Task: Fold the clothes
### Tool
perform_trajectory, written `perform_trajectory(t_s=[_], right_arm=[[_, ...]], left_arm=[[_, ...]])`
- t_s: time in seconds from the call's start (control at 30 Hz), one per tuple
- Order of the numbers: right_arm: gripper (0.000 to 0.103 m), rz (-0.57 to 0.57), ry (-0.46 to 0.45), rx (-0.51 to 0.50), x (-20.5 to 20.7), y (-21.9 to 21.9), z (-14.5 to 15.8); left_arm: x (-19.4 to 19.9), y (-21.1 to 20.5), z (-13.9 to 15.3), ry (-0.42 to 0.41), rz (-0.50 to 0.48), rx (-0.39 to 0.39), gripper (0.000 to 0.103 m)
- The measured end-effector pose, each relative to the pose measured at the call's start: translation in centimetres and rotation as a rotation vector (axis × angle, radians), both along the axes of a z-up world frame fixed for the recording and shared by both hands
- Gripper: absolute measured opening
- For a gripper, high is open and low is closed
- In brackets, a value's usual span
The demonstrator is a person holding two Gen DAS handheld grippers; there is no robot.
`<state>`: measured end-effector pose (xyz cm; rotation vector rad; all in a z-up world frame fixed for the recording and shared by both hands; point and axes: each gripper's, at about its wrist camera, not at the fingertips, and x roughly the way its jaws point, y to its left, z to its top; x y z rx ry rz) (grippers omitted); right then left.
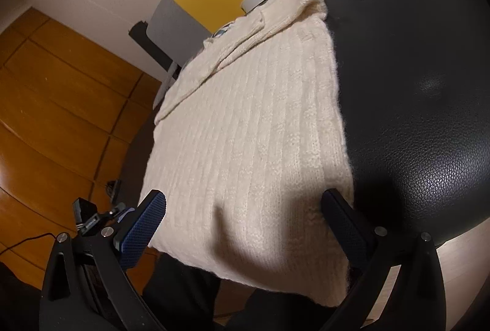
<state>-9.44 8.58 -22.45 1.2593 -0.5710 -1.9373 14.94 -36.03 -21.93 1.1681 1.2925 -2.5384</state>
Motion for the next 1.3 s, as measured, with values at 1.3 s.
perform_trajectory(t_s=[1.3], right_arm=[[0.103,0.067,-0.094,-0.226,0.0,5.5,-1.8]], left_arm=[[-2.5,0.7,0.4,0.125,-0.094,0.024,0.052]])
